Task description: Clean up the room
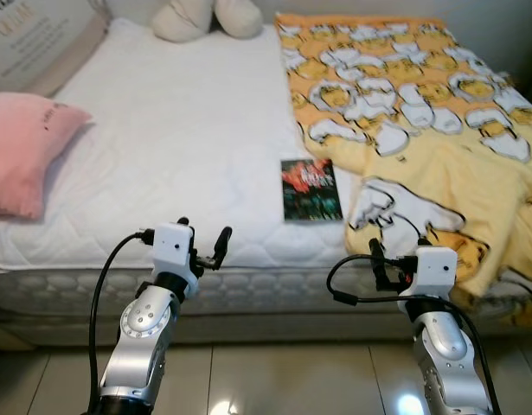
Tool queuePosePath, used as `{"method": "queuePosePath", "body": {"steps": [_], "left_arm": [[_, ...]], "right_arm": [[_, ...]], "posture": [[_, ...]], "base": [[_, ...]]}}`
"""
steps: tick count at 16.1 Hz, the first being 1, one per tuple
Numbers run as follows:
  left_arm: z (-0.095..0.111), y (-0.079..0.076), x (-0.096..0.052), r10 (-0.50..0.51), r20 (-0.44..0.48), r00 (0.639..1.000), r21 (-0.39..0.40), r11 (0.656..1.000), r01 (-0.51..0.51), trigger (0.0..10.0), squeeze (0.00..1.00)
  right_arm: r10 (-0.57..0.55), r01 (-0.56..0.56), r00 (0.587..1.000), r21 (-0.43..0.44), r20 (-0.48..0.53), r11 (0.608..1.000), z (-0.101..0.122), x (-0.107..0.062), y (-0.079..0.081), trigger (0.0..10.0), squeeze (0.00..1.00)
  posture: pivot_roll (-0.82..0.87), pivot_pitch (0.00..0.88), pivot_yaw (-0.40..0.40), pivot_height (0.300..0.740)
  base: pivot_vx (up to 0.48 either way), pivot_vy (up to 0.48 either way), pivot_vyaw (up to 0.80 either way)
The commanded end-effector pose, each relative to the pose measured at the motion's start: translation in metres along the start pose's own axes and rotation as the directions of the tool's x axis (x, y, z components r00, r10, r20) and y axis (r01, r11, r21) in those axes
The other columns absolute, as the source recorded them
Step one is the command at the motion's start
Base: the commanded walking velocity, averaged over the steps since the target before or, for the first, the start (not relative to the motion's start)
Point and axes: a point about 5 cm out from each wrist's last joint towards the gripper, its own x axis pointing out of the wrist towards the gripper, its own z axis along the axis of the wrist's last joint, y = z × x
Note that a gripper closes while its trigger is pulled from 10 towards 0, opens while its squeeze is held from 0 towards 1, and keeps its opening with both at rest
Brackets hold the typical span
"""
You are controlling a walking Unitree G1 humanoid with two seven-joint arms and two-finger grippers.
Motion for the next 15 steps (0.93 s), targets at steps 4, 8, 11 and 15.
{"method": "queuePosePath", "body": {"steps": [4,8,11,15], "left_arm": [[-0.0007,0.0006,0.0024,0.0,-0.004,1.0,-0.009,1.0,0.0,10.0,0.0],[0.001,-0.0018,0.0004,-0.011,0.016,1.0,0.026,1.0,0.01,10.0,0.0],[-0.0006,-0.0043,-0.0011,-0.013,0.004,1.0,-0.004,1.0,0.013,10.0,0.0],[0.0008,-0.0035,-0.0009,-0.01,0.01,1.0,-0.001,1.0,0.01,10.0,0.0]], "right_arm": [[-0.004,0.004,1.0,-0.006,0.006,1.0,0.0005,-0.0001,-0.0021,10.0,0.0],[0.0,0.0,1.0,-0.002,0.002,1.0,0.0002,0.0002,-0.001,10.0,0.0],[0.0,0.0,1.0,0.0,0.005,1.0,0.0006,-0.0012,-0.0001,10.0,0.0],[-0.003,0.003,1.0,0.004,-0.015,1.0,-0.0016,-0.001,0.0008,10.0,0.0]], "posture": [[-0.04,0.0,0.008,0.74],[-0.04,0.0,0.007,0.74],[-0.04,0.0,0.007,0.74],[-0.04,0.0,0.009,0.74]], "base": [[0.48,0.0,0.0],[0.24,0.0,0.0],[0.196,-0.25,0.0],[0.317,-0.352,-0.39]]}}
